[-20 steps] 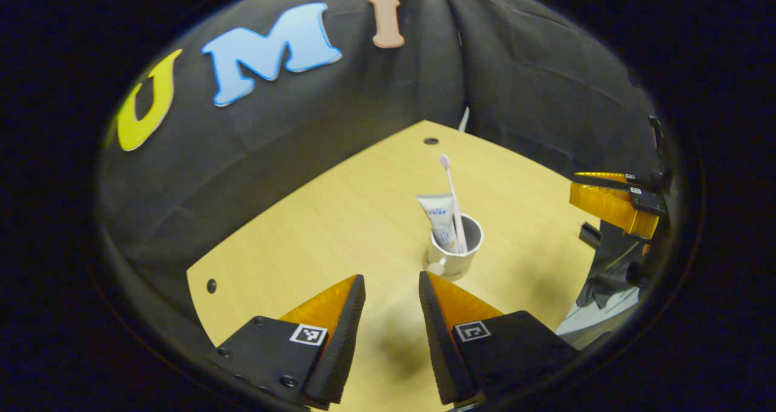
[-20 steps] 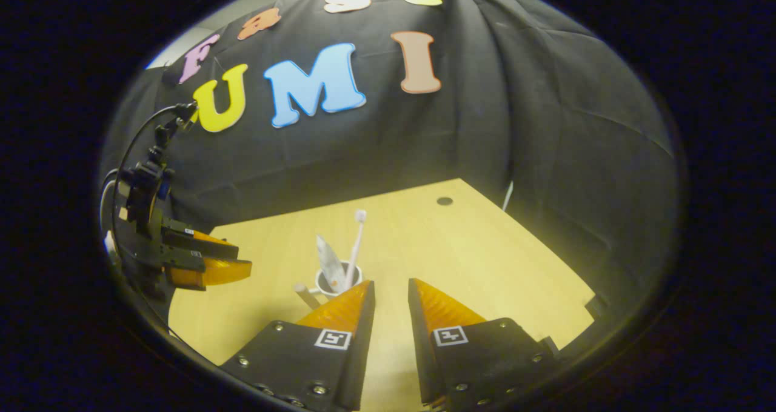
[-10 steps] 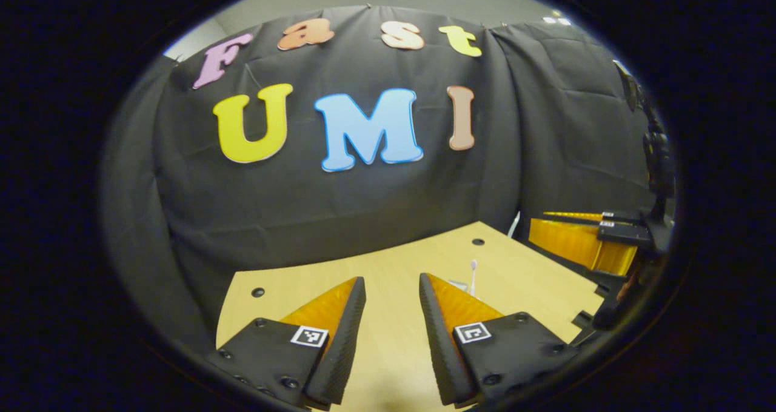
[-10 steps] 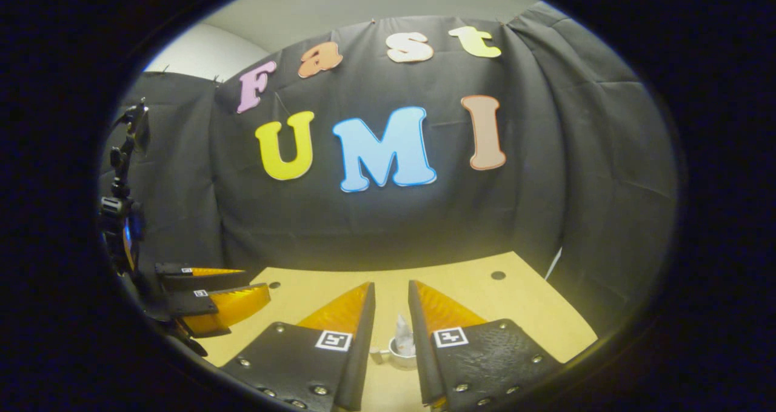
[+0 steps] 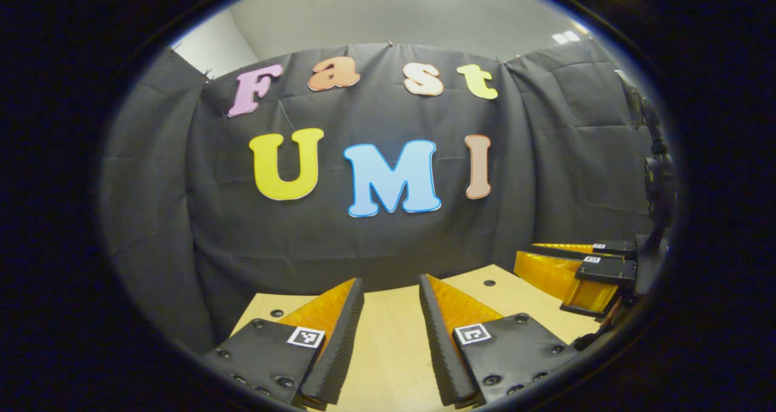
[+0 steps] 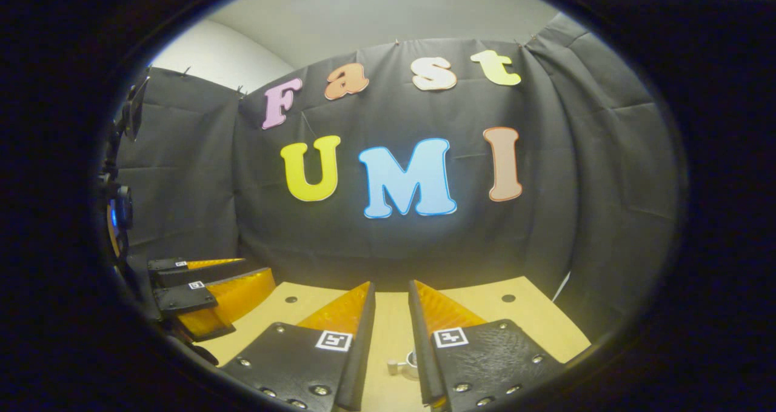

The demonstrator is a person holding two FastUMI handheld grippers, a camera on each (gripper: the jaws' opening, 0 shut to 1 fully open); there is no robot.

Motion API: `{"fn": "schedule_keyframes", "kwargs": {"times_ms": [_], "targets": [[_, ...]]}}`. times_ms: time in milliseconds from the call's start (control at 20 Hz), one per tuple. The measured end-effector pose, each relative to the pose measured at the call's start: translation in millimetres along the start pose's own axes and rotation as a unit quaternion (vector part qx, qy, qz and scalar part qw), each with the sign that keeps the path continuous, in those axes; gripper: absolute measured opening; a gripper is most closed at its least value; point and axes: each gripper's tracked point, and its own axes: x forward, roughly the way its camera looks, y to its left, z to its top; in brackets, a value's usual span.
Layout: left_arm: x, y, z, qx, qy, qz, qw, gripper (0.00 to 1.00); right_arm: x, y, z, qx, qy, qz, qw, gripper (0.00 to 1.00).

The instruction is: Put the toothbrush and toothpaste on the desktop into the cup, then pick up the cup and place it on the coaster on the desktop.

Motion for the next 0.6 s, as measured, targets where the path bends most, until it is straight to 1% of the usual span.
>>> {"fn": "schedule_keyframes", "kwargs": {"times_ms": [100, 150, 200, 250, 350, 400, 450, 550, 600], "targets": [[-6, 1, 8, -0.001, -0.014, 0.011, 1.0, 0.65, -1, 1, 5, 0.001, -0.007, 0.0, 1.0, 0.34], [-8, 1, 13, -0.001, -0.021, 0.015, 1.0, 0.65, -1, 1, 7, 0.0, -0.008, 0.0, 1.0, 0.29], [-10, 2, 18, -0.003, -0.027, 0.016, 0.999, 0.7, -2, 0, 6, 0.0, -0.009, -0.002, 1.0, 0.34], [-11, 1, 21, -0.005, -0.032, 0.018, 0.999, 0.74, -1, 0, 7, -0.001, -0.01, -0.003, 1.0, 0.3], [-13, 1, 23, -0.011, -0.037, 0.018, 0.999, 0.8, -3, 1, 9, -0.003, -0.013, -0.006, 1.0, 0.29], [-12, 1, 21, -0.014, -0.038, 0.018, 0.999, 0.76, -2, 1, 10, -0.003, -0.015, -0.008, 1.0, 0.29], [-11, 1, 20, -0.015, -0.037, 0.017, 0.999, 0.76, -1, 0, 10, -0.003, -0.016, -0.01, 1.0, 0.29], [-6, 2, 17, -0.018, -0.033, 0.015, 0.999, 0.76, 1, 0, 9, -0.003, -0.015, -0.014, 1.0, 0.39], [-5, 2, 18, -0.02, -0.034, 0.014, 0.999, 0.76, 2, 1, 8, -0.002, -0.014, -0.017, 1.0, 0.34]]}}
